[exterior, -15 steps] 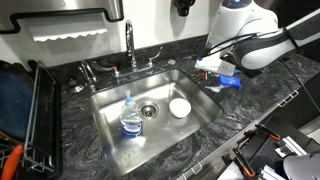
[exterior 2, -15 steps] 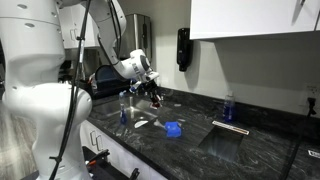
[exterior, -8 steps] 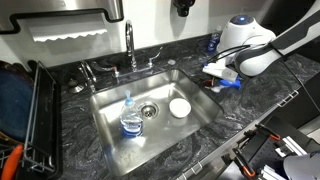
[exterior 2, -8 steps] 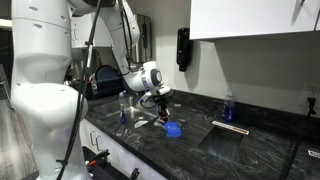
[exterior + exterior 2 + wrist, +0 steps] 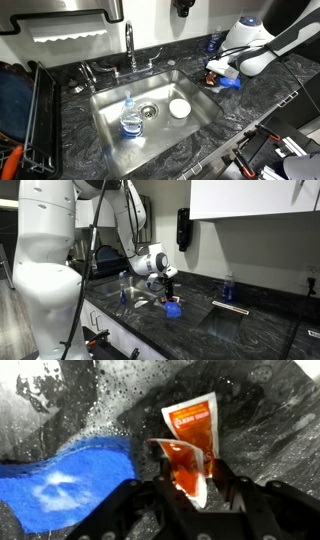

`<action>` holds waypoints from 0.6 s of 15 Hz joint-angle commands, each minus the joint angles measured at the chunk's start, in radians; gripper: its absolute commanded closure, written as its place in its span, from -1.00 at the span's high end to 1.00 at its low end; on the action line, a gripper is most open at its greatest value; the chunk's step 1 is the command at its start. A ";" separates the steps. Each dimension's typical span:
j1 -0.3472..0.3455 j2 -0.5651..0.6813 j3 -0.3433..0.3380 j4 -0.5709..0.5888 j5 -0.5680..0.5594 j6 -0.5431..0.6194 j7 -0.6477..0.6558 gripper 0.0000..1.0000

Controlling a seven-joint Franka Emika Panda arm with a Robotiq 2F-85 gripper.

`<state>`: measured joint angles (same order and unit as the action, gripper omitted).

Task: Pick up the two objects from the white bowl in the sink and put them on the sink base top

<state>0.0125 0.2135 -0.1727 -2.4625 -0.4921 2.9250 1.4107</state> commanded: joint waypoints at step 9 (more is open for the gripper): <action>0.009 -0.126 0.050 -0.020 0.328 -0.038 -0.459 1.00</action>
<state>0.0157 0.1581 -0.1428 -2.4634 -0.2299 2.9213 1.0365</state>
